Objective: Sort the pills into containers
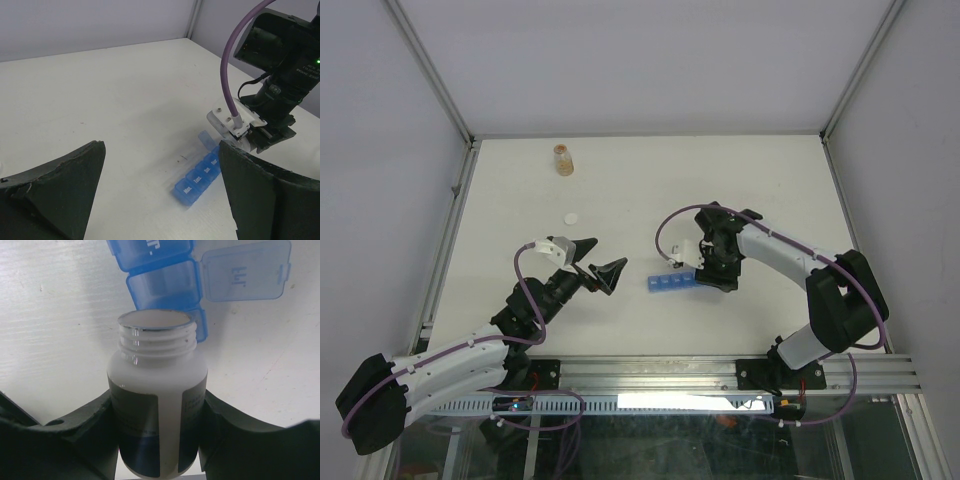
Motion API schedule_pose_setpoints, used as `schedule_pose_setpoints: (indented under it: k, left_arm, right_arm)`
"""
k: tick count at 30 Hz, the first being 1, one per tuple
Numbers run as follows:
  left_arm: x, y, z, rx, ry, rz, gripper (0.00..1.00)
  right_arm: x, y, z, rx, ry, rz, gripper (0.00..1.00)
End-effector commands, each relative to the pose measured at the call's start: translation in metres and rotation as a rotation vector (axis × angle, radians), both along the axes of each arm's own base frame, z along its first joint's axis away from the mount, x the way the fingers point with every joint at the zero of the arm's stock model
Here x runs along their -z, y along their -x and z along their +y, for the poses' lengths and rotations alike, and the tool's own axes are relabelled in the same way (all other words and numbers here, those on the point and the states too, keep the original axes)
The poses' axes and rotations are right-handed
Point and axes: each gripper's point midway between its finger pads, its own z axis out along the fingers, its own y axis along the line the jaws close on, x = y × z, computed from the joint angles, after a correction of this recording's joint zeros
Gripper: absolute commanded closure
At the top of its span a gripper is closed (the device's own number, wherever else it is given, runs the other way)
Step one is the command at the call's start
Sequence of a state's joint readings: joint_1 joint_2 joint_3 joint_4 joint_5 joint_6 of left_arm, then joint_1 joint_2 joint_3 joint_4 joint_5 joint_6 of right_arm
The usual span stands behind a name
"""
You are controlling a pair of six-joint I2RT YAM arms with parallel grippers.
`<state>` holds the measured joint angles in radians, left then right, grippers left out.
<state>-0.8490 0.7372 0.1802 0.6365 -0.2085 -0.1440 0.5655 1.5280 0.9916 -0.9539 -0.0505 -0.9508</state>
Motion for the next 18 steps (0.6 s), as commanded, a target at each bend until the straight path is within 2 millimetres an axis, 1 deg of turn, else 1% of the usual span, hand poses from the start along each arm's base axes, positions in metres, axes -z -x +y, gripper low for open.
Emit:
schedule_pose_setpoints:
  k: [1, 3, 4, 5, 6, 8, 9, 10, 11, 12, 13, 14, 15, 16, 18]
  left_arm:
    - [-0.013, -0.001, 0.004, -0.011, 0.034, -0.044, 0.01]
    - [-0.013, 0.000, 0.003, -0.007, 0.033, -0.044, 0.01]
    - [-0.013, 0.000, 0.004, -0.010, 0.034, -0.044, 0.01]
    - [-0.013, -0.001, 0.004, -0.011, 0.036, -0.043, 0.01]
    - [-0.013, -0.001, 0.003, -0.011, 0.035, -0.044, 0.01]
    - [-0.013, -0.001, 0.003, -0.007, 0.032, -0.042, 0.01]
    - [-0.013, -0.001, 0.003, -0.010, 0.034, -0.043, 0.01]
    - [-0.014, -0.001, 0.004, -0.011, 0.037, -0.044, 0.01]
    - [-0.013, -0.001, 0.003, -0.011, 0.034, -0.043, 0.01]
    - [-0.013, -0.001, 0.002, -0.007, 0.030, -0.042, 0.01]
    - [-0.013, -0.001, 0.003, -0.007, 0.031, -0.043, 0.01]
    - [-0.013, -0.001, 0.003, -0.010, 0.032, -0.043, 0.01]
    - [-0.013, -0.001, 0.004, -0.012, 0.035, -0.042, 0.01]
    - [-0.013, -0.002, 0.003, -0.013, 0.033, -0.041, 0.01]
    - [-0.012, -0.001, 0.002, -0.007, 0.027, -0.040, 0.01]
  right_arm:
    - [-0.007, -0.012, -0.001, 0.000, 0.015, -0.071, 1.00]
    - [-0.011, -0.002, 0.007, 0.014, -0.012, 0.003, 1.00]
    - [-0.011, -0.002, 0.008, 0.003, -0.020, -0.014, 1.00]
    - [-0.010, -0.010, 0.004, -0.005, -0.007, -0.069, 1.00]
    - [-0.008, -0.013, 0.001, -0.005, 0.011, -0.088, 1.00]
    - [-0.011, -0.001, 0.007, 0.011, -0.012, -0.004, 1.00]
    - [-0.011, -0.002, 0.009, 0.005, -0.029, -0.021, 1.00]
    - [-0.008, -0.010, 0.005, -0.003, -0.009, -0.070, 1.00]
    - [-0.006, -0.012, -0.001, -0.005, 0.025, -0.085, 1.00]
    - [-0.009, -0.007, 0.001, 0.006, 0.024, -0.038, 1.00]
    - [-0.013, -0.001, 0.009, 0.017, -0.015, 0.000, 1.00]
    - [-0.013, -0.002, 0.011, 0.011, -0.034, -0.016, 1.00]
    - [-0.009, -0.010, 0.006, -0.003, -0.014, -0.071, 1.00]
    - [-0.007, -0.012, 0.000, -0.002, 0.023, -0.088, 1.00]
    - [-0.012, 0.000, 0.009, 0.018, -0.010, 0.008, 1.00]
